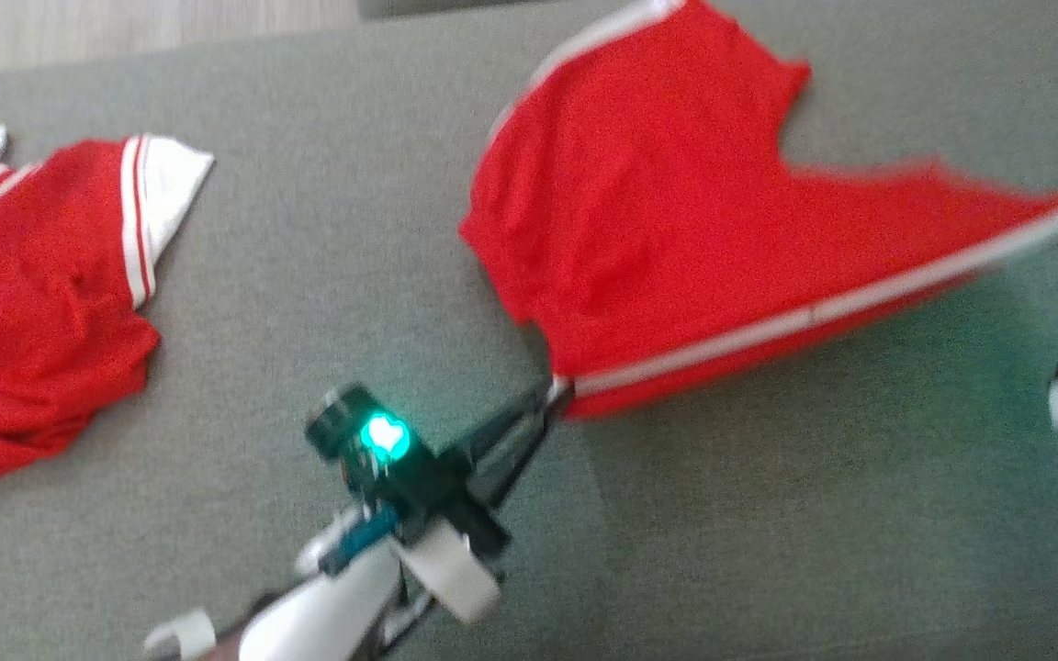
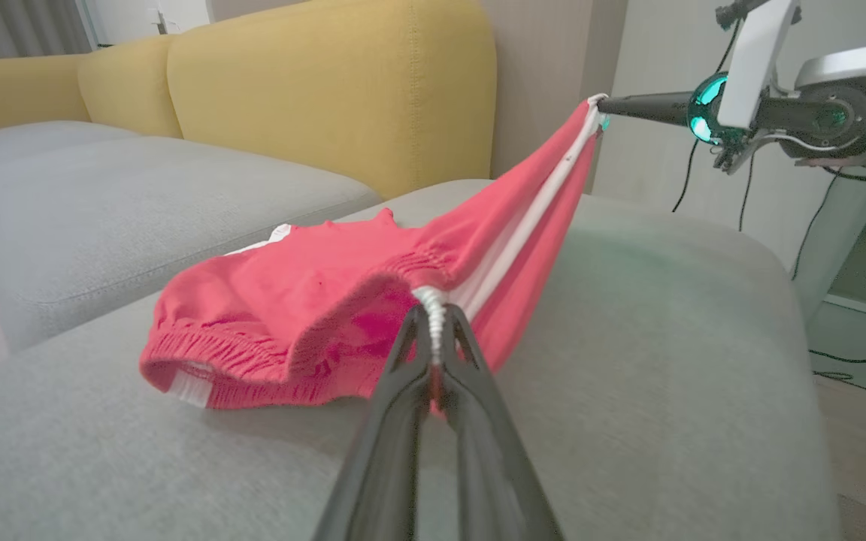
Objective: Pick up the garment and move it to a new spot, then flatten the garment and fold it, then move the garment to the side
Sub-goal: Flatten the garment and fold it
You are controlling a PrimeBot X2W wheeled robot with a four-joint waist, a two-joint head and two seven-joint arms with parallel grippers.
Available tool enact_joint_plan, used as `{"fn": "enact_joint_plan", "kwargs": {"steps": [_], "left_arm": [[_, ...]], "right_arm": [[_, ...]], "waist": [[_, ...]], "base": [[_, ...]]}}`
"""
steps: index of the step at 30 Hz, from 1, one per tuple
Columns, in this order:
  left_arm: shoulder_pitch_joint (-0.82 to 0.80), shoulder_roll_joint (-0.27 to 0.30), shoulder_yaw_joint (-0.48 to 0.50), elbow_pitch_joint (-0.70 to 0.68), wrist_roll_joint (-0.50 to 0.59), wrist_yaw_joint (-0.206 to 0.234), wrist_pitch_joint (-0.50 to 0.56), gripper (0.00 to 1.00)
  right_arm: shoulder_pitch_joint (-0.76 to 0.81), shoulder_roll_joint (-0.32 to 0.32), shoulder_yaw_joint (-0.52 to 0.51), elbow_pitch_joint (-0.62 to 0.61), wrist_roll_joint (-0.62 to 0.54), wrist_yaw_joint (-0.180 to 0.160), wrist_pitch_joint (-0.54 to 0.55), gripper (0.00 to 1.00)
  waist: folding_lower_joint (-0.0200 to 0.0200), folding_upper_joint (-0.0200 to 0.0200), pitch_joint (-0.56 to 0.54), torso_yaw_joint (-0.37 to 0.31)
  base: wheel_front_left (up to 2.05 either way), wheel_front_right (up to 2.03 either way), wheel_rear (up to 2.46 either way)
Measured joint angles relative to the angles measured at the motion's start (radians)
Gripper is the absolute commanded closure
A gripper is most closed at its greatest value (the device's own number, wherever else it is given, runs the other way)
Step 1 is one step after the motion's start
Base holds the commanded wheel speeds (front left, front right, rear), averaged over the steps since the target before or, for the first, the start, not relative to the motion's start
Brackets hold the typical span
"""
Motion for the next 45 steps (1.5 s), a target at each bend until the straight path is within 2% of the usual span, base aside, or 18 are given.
{"fn": "enact_joint_plan", "kwargs": {"steps": [6, 13, 15, 16, 20, 25, 28, 32, 33, 34, 35, 45], "left_arm": [[0.168, 0.004, -0.004, -0.080, 0.003, 0.000, 0.000, 1.00], [0.261, 0.026, -0.046, -0.159, -0.031, -0.001, 0.000, 1.00], [0.259, 0.028, -0.048, -0.162, -0.063, 0.000, 0.000, 1.00], [0.258, 0.033, -0.047, -0.158, -0.081, 0.000, 0.000, 1.00], [0.212, 0.016, -0.058, -0.128, -0.163, 0.000, 0.005, 1.00], [0.056, -0.021, -0.119, -0.091, -0.223, 0.000, 0.012, 1.00], [0.002, -0.026, -0.135, -0.063, -0.234, 0.000, 0.012, 1.00], [-0.005, -0.028, -0.108, -0.028, -0.233, 0.003, 0.010, 1.00], [-0.005, -0.029, -0.096, -0.023, -0.233, 0.006, 0.010, 1.00], [-0.005, -0.030, -0.087, -0.020, -0.230, 0.007, 0.010, 1.00], [-0.005, -0.030, -0.079, -0.017, -0.222, 0.010, 0.010, 1.00], [-0.005, -0.024, 0.069, -0.024, -0.148, 0.050, 0.006, 1.00]], "right_arm": [[0.266, 0.064, -0.144, -0.182, -0.040, 0.001, 0.066, 1.00], [0.475, 0.135, -0.313, -0.452, -0.093, 0.005, 0.197, 0.86], [0.467, 0.148, -0.345, -0.497, -0.105, 0.004, 0.219, 0.91], [0.457, 0.148, -0.359, -0.510, -0.107, 0.004, 0.231, 1.00], [0.359, 0.153, -0.349, -0.499, -0.134, 0.004, 0.255, 1.00], [0.220, 0.143, -0.312, -0.430, -0.169, 0.004, 0.259, 1.00], [0.195, 0.141, -0.264, -0.415, -0.169, 0.004, 0.268, 1.00], [0.197, 0.142, -0.204, -0.411, -0.160, 0.004, 0.271, 1.00], [0.200, 0.143, -0.188, -0.413, -0.151, 0.004, 0.281, 0.81], [0.208, 0.144, -0.170, -0.418, -0.140, 0.004, 0.293, 0.33], [0.221, 0.146, -0.153, -0.427, -0.129, 0.004, 0.302, 0.00], [0.509, 0.124, 0.063, -0.617, 0.033, 0.004, 0.455, 0.00]], "waist": [[-0.0001, 0.0000, -0.084, -0.013], [0.0001, 0.0000, -0.107, 0.016], [0.0003, 0.0000, -0.101, 0.028], [0.0003, 0.0000, -0.096, 0.035], [0.0005, 0.0000, -0.071, 0.065], [0.0006, 0.0000, -0.041, 0.126], [0.0006, 0.0000, -0.026, 0.162], [0.0007, 0.0000, -0.018, 0.186], [0.0006, 0.0000, -0.020, 0.185], [0.0005, 0.0000, -0.022, 0.183], [0.0004, 0.0000, -0.024, 0.179], [0.0004, 0.0000, -0.005, 0.145]], "base": [[0.00, 0.00, 0.00], [0.00, 0.00, 0.00], [0.00, 0.00, 0.00], [0.00, 0.00, 0.00], [0.00, 0.00, 0.00], [0.00, 0.00, 0.00], [0.00, 0.00, 0.00], [0.00, 0.00, 0.00], [0.00, 0.00, 0.00], [0.00, 0.00, 0.00], [0.00, 0.00, 0.00], [0.00, 0.00, 0.00]]}}
